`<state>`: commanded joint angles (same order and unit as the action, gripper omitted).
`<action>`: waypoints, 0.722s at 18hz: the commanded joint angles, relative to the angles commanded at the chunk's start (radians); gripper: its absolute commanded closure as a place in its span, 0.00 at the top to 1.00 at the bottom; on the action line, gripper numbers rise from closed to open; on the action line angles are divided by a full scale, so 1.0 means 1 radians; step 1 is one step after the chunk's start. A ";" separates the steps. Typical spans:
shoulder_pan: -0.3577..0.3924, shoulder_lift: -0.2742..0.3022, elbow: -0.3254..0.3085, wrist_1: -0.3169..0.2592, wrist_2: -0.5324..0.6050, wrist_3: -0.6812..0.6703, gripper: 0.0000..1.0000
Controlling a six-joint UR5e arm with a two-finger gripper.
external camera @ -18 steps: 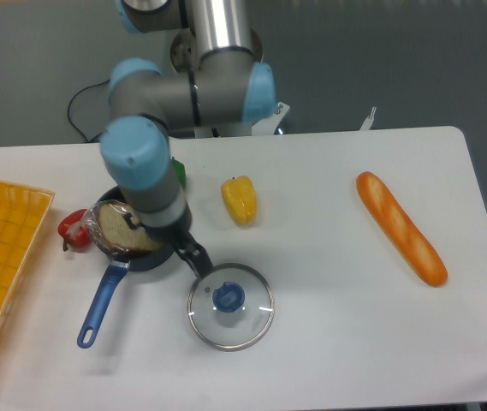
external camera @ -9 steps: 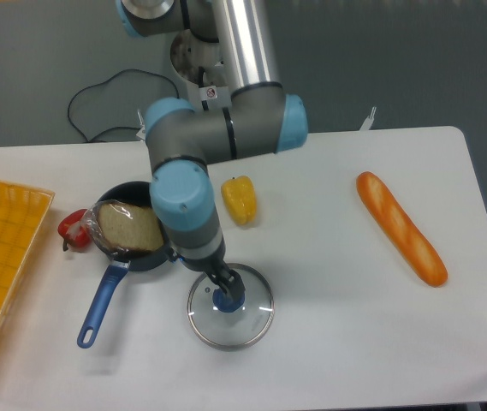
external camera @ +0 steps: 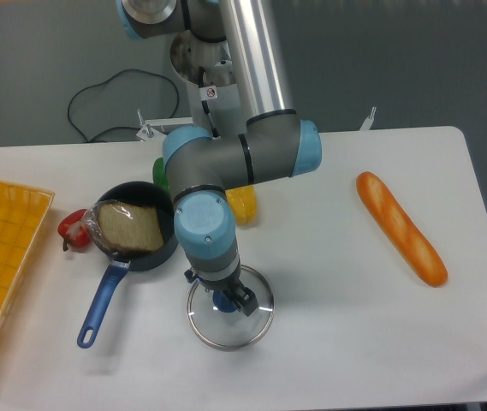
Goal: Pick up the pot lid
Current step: 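Lower the gripper onto the blue knob of the glass lid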
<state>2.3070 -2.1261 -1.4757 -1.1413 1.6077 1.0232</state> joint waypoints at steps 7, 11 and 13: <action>0.018 -0.009 0.002 0.006 -0.035 -0.005 1.00; 0.018 -0.021 0.002 0.006 -0.046 -0.003 1.00; 0.018 -0.026 0.002 0.006 -0.046 -0.002 1.00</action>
<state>2.3255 -2.1522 -1.4742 -1.1351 1.5616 1.0216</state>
